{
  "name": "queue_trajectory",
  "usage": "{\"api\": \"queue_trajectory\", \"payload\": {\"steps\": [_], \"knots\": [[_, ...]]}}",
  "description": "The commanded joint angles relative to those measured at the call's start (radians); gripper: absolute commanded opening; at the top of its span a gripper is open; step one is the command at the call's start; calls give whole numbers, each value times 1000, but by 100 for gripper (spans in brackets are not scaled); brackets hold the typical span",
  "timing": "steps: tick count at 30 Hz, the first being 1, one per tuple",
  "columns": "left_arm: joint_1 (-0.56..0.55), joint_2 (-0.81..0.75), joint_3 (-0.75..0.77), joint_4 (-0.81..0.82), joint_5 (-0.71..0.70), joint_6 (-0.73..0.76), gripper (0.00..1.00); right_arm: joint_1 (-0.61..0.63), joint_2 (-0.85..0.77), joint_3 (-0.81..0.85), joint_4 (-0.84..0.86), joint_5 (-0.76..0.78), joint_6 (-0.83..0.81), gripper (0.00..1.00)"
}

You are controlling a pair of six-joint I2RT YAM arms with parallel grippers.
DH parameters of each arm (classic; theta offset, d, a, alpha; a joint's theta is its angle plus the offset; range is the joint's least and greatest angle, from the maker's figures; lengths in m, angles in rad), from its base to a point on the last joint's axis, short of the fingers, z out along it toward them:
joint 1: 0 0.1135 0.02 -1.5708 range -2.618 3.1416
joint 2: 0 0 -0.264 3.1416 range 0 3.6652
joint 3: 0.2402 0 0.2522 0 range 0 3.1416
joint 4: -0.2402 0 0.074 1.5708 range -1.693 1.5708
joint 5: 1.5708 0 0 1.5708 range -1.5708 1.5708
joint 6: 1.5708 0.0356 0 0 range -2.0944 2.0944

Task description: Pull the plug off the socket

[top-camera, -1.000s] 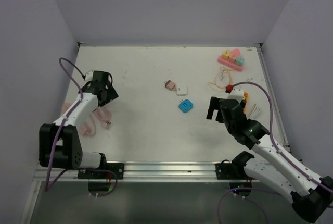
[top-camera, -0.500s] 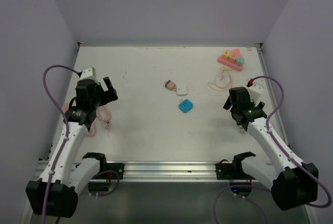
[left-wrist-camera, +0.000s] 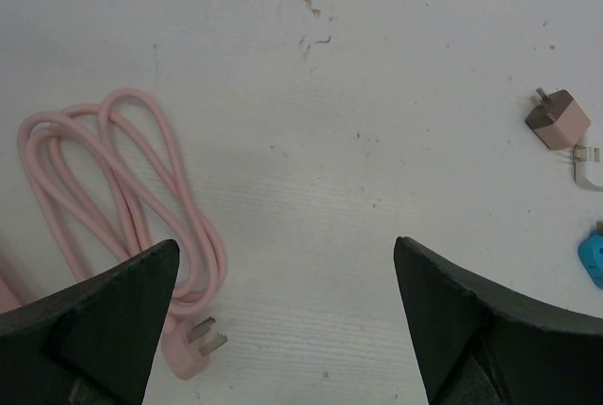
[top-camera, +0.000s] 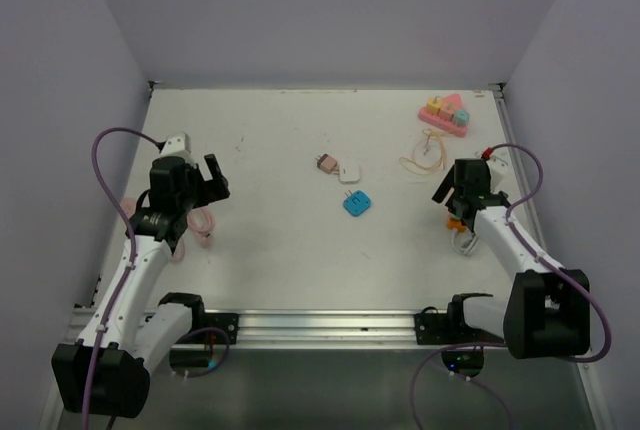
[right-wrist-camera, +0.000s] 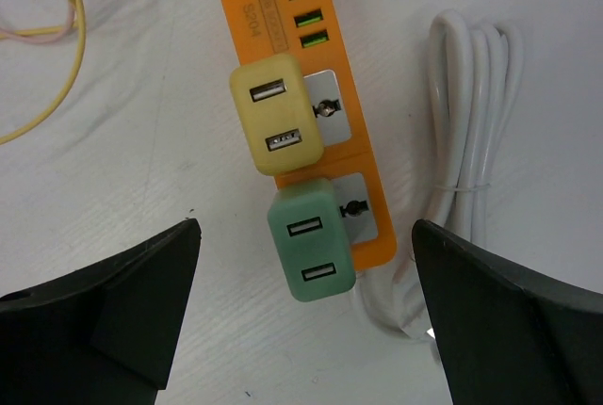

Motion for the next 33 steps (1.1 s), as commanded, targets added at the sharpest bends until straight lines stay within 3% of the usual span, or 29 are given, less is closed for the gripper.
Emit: {"api": "queue_trajectory", "payload": {"steps": [1,12,20,26,33], "knots": [[0,-17,-5,51,19,30,99,-13,49,24,53,-32,-32,99],[-3,-18,-7,52,30,32,99,-16,132,44,65,-92,-78,97],[-3,-22,-10,51,28,35,99,-16,140,32,71,-118,-90,74],[-3,-20,-10,52,33,35,99,-13,100,10,125,-270,-112,74],[-3,-17,-10,54,34,38,99,-5,69,24,108,-263,-106,78]]}}
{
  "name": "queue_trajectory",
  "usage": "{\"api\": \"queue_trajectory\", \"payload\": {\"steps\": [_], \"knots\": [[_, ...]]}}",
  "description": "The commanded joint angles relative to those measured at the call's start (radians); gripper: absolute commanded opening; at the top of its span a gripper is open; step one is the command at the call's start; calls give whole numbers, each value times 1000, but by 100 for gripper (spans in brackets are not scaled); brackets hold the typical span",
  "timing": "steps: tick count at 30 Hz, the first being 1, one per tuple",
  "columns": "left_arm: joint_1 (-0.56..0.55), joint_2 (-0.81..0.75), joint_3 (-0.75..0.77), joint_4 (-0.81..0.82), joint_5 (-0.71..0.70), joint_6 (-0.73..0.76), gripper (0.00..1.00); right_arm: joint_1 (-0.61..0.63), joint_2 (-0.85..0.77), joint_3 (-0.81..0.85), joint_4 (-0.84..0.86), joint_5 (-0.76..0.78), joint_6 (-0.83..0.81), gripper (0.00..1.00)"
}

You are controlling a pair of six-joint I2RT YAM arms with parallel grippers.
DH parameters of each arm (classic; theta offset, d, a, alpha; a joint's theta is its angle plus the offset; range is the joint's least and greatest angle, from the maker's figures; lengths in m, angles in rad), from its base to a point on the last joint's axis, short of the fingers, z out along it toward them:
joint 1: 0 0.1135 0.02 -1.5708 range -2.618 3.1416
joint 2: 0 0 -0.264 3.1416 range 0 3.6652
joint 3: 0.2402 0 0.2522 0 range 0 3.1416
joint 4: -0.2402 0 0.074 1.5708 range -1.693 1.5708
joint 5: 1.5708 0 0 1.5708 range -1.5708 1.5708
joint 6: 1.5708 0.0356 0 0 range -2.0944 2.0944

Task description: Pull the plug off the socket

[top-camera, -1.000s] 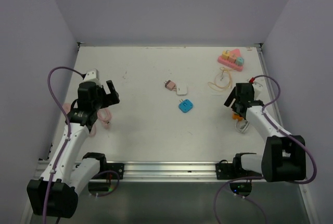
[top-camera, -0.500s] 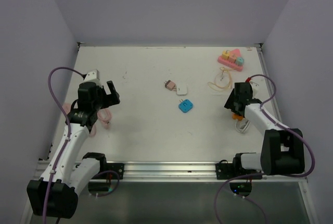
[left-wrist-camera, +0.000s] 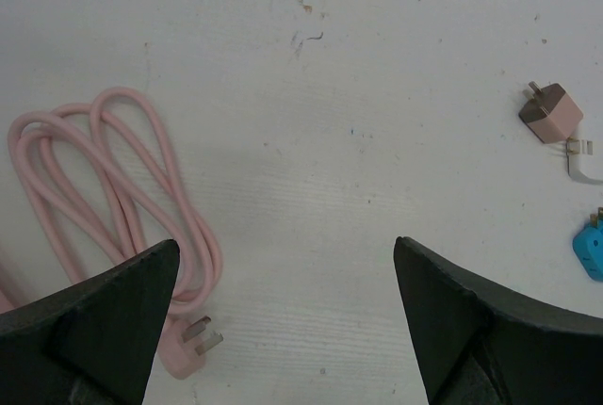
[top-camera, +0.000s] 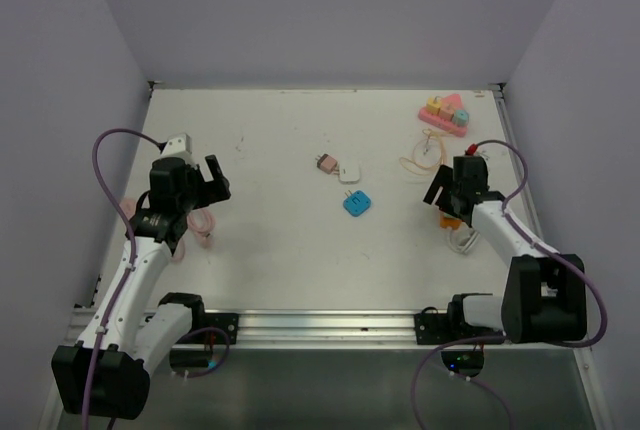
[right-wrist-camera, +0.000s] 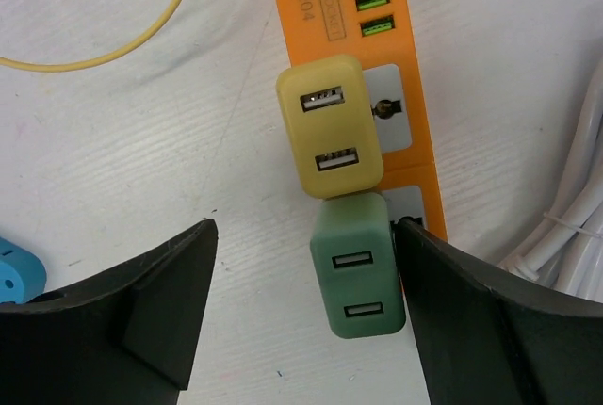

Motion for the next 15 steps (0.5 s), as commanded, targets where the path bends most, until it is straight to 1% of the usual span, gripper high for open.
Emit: {"api": "queue_trajectory", "payload": {"steps": [1,3,4,7,10,13,15], "knots": [[-1,-6,-5,53,15,35,99,7,-44,18,16,6,-3,80],[-1,-5,-7,53,17,33,99,7,-53,21,-1,81,6,84],[-1,-5,-7,51,17,35,99,7,-56,21,-18,98,9,87],[-1,-2,-5,53,21,35,99,5,-43,18,-33,138,18,93],[-1,-2,-5,51,21,35,99,7,-3,16,-30,137,21,96],[-1,-3,-7,51,20,36,99,7,34,10,6,83,3,96],[-1,-3,-7,51,21,36,99,7,51,9,25,74,-8,96]]}}
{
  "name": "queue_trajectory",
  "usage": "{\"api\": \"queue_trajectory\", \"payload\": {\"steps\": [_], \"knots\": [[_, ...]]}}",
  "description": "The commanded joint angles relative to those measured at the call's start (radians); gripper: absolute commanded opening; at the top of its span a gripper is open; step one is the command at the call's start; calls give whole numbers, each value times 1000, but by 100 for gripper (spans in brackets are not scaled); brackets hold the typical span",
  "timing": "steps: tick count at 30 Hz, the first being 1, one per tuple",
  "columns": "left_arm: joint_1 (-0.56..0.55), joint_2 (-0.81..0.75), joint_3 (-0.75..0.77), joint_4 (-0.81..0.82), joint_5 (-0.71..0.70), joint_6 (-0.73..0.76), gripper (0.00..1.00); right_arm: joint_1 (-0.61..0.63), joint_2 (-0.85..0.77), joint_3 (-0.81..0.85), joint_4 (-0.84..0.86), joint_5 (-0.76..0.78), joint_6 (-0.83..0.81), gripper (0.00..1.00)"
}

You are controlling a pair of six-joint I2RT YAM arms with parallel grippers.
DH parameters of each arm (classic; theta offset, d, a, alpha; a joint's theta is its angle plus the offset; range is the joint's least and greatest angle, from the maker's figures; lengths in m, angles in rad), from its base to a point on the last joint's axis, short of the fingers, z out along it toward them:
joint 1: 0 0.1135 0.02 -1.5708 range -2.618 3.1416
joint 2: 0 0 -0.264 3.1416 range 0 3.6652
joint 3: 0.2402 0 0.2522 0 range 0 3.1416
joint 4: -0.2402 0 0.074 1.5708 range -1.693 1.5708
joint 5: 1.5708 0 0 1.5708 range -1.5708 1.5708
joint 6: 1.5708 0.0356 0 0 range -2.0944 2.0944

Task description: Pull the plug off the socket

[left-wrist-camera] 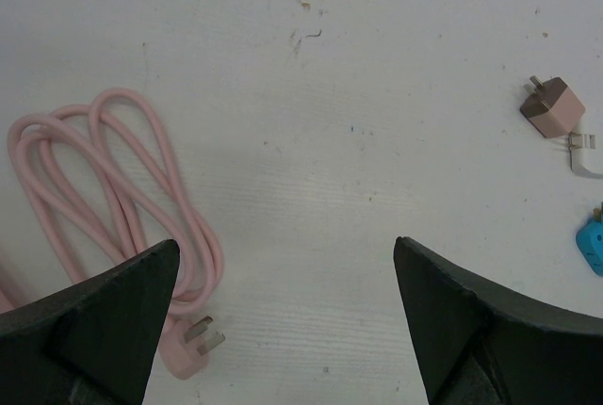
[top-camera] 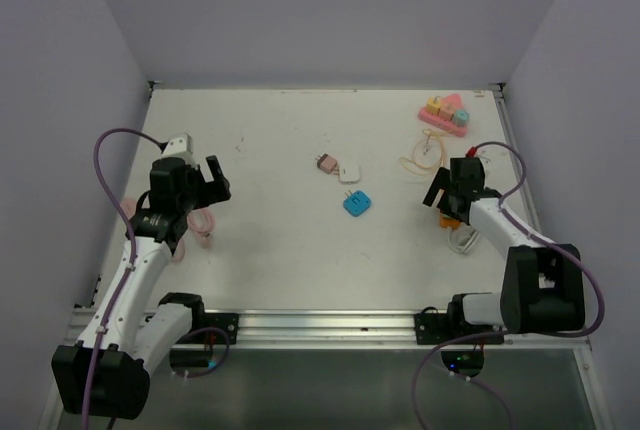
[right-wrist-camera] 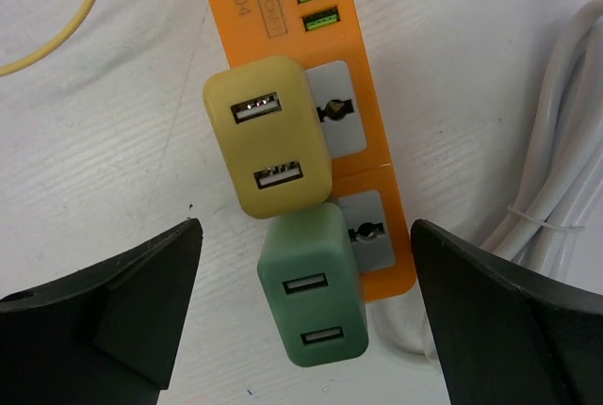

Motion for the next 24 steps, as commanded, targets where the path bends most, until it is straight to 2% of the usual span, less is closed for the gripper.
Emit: {"api": "queue_trajectory", "payload": {"steps": [1,8,14,24], "knots": [[-1,-4,-5,51,14,22,99,1,25,7,51,-18,-22,96],[-1,-5,-5,53,17,22,99,4,43,-8,82,-67,-40,89],[-1,-4,-5,53,19,24,99,39,54,-7,91,-86,-62,78],[-1,7,-5,53,20,24,100,163,71,53,12,-87,-50,79]]}}
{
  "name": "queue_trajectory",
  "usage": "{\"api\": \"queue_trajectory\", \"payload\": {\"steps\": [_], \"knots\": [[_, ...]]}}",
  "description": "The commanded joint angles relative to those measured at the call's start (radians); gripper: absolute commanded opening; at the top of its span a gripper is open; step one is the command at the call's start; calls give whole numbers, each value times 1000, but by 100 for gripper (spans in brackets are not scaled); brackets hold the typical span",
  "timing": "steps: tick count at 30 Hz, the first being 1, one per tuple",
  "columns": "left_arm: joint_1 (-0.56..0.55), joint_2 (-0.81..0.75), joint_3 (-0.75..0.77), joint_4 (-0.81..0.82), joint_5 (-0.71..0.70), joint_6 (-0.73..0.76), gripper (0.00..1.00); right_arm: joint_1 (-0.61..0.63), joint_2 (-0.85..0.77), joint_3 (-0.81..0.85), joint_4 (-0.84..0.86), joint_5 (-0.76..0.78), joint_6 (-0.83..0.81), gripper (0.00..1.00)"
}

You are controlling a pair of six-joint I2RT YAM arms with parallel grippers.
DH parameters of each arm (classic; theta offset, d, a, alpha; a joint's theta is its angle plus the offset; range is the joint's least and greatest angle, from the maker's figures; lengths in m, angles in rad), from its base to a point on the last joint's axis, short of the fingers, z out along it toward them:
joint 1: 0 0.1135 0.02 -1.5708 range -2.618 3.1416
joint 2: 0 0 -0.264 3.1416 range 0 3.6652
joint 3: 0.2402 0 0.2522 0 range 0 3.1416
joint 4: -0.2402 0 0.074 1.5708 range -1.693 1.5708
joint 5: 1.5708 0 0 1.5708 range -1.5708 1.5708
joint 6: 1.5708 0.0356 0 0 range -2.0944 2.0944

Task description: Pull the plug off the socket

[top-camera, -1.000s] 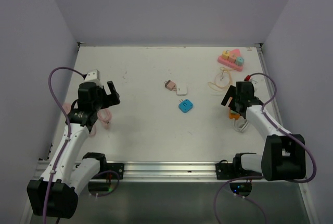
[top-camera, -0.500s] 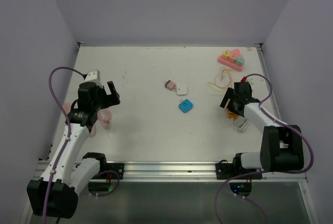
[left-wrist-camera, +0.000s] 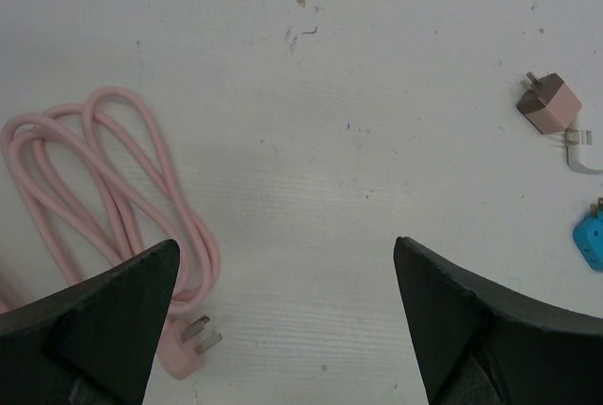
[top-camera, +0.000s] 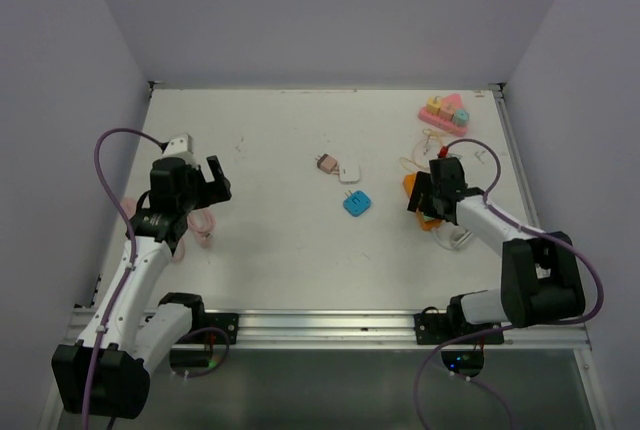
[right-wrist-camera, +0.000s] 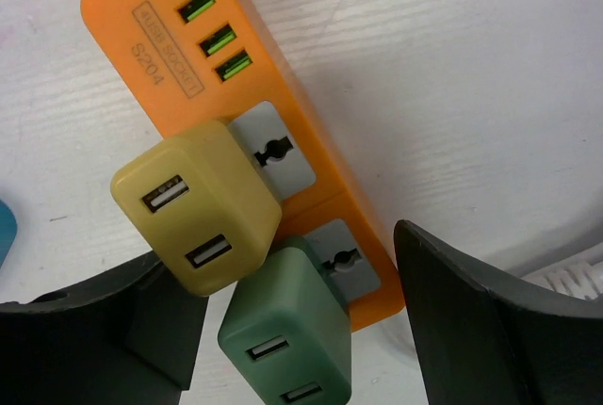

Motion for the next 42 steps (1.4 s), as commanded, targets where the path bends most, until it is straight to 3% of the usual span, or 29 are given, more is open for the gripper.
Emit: {"api": "queue_trajectory", "payload": {"steps": [1,11,21,28,33,36,38,42], "knots": [[-1,5,-7,54,11,22,100,39,9,53,-31,-37,12,79],[-1,17,-10,54,22,20,99,170,4,25,-54,-130,61,79],[-1,25,-14,61,33,22,100,438,11,0,-13,-158,116,79],[-7,23,-30,84,132,20,100,639,35,39,0,-126,152,79],[-36,54,-16,35,189,-65,100,722,46,72,16,-121,165,81],[-90,57,2,-14,146,-147,99,724,14,80,21,-133,170,84],[-185,66,30,-50,67,-222,99,725,-26,97,9,-132,162,86],[-308,115,64,-81,49,-345,99,725,-106,126,-37,-130,147,89]]}}
